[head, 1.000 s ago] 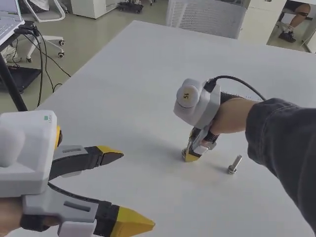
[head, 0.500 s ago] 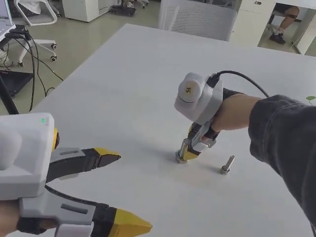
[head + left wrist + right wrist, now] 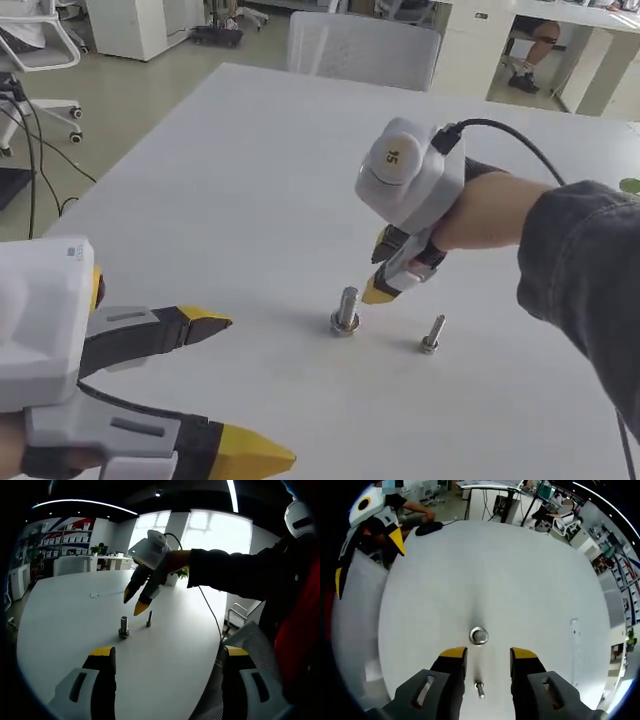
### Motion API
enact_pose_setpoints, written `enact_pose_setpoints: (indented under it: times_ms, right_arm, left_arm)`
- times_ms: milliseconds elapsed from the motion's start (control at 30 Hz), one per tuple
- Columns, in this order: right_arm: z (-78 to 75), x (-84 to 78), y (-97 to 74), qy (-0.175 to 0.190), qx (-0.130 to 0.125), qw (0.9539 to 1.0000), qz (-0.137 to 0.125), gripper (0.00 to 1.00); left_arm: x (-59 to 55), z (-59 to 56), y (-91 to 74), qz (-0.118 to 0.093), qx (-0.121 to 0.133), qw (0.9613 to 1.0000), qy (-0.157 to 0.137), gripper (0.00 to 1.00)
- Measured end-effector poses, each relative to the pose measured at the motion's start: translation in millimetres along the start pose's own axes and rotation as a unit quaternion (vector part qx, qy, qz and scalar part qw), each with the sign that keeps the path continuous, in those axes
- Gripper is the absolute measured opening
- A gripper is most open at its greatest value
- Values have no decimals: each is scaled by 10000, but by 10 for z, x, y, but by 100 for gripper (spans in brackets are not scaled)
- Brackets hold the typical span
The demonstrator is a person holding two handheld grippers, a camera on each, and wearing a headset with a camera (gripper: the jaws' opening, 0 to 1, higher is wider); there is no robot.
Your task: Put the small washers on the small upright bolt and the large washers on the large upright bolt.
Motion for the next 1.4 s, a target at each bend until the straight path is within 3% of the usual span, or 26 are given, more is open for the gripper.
enact_pose_setpoints:
  times_ms: [200, 467, 633, 967, 1033, 1233, 1300, 1400]
  right_arm:
    - [-14, -57, -166, 97, -252, 9994, -238, 37]
    - [199, -156, -545, 322, -608, 9957, -614, 38]
    - [375, -286, -759, 527, -847, 9912, -866, 39]
    - [788, -658, -1047, 1078, -1280, 9784, -1212, 44]
    - [836, -698, -1096, 1216, -1408, 9723, -1413, 45]
    - [966, -795, -1216, 1350, -1608, 9648, -1585, 47]
    - [1026, -824, -1273, 1518, -1736, 9561, -1811, 49]
    - [1094, -854, -1323, 1506, -1829, 9523, -1922, 50]
  left_arm:
    - [39, -28, 21, -3, -53, 10000, 81, 88]
    - [100, -103, 40, -41, -114, 9998, 185, 88]
    - [120, -155, 41, -60, -146, 9996, 234, 89]
    - [128, -224, 43, -76, -167, 9994, 283, 89]
    - [141, -233, 47, -100, -161, 9994, 298, 89]
    - [143, -248, 62, -125, -166, 9993, 303, 90]
    - [146, -254, 64, -135, -169, 9993, 303, 90]
    - [150, -254, 54, -178, -139, 9993, 297, 91]
Point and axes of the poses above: the centre of the closed fingertips' face, and the gripper's own axes: y roughly forward along the fingers, z roughly to its left, x roughly out of its top, the point moved 8 cm from there along -y, roughly backward along the fingers, and after that the axes turned 13 degrees about -z, right-handed, at the moved point
